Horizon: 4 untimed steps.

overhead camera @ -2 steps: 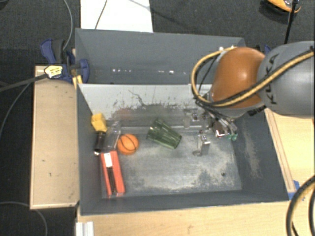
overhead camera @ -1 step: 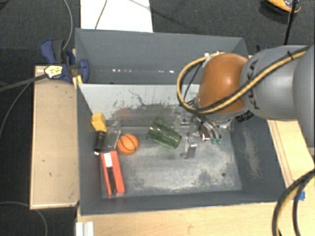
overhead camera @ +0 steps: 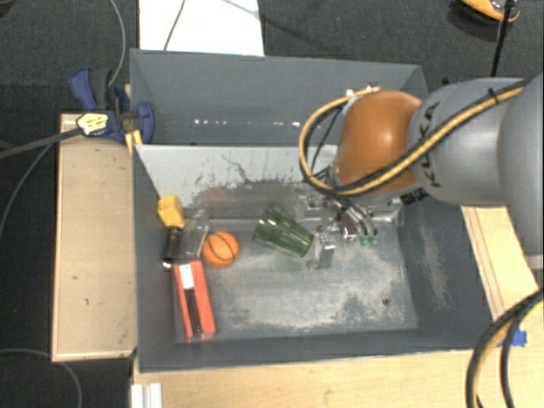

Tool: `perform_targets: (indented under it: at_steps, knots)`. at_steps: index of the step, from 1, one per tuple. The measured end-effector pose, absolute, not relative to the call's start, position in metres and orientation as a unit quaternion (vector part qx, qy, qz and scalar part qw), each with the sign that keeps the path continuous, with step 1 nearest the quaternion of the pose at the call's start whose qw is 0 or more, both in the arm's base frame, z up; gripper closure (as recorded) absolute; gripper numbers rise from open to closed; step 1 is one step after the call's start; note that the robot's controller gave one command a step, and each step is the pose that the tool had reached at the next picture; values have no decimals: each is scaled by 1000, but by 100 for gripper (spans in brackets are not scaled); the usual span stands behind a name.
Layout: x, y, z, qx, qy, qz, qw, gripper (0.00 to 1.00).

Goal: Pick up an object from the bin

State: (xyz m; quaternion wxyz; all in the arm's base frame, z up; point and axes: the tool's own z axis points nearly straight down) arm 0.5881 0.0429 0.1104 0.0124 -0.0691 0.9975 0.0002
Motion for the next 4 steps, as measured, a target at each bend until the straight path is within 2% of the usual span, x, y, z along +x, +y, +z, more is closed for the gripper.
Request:
perform_targets:
  at_steps: [1, 2, 3, 4]
  knots:
    - [589, 61, 80, -55, 998, 0, 7, 0]
    - [582, 72, 68, -94, 996, 0, 10, 0]
    - [565, 120, 70, 67, 998, 1, 6, 100]
    - [565, 120, 70, 67, 998, 1, 6, 100]
